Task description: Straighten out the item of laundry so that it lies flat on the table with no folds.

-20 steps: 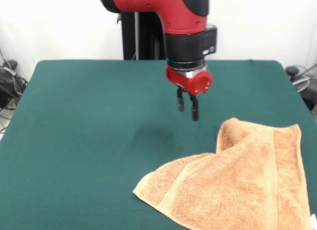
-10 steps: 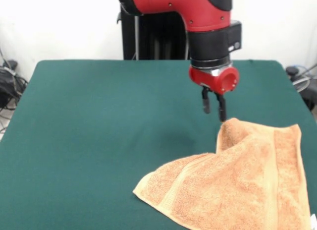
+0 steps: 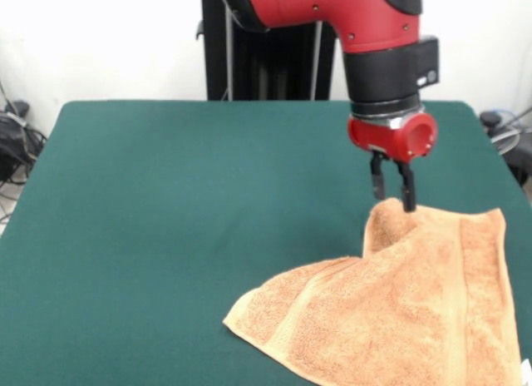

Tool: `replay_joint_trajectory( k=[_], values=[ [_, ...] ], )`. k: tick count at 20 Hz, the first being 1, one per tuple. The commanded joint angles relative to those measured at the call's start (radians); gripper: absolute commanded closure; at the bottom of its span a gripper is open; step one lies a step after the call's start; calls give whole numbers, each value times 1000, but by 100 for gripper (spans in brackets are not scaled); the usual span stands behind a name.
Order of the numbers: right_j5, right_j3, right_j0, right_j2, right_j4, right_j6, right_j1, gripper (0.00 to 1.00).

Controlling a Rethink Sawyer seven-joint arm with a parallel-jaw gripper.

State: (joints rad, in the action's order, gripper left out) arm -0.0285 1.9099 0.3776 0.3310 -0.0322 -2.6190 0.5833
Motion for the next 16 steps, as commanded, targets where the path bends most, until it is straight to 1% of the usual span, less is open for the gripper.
replay_joint_trajectory(
  k=[1,3,10,16],
  values=[
    [-101,43,-24,92,67,-204,-75,0],
    [-112,38,-32,91,75,-205,-84,0],
    [-168,23,-46,71,62,-170,-154,0],
    [-195,-17,-41,69,40,-137,-245,0]
  ],
)
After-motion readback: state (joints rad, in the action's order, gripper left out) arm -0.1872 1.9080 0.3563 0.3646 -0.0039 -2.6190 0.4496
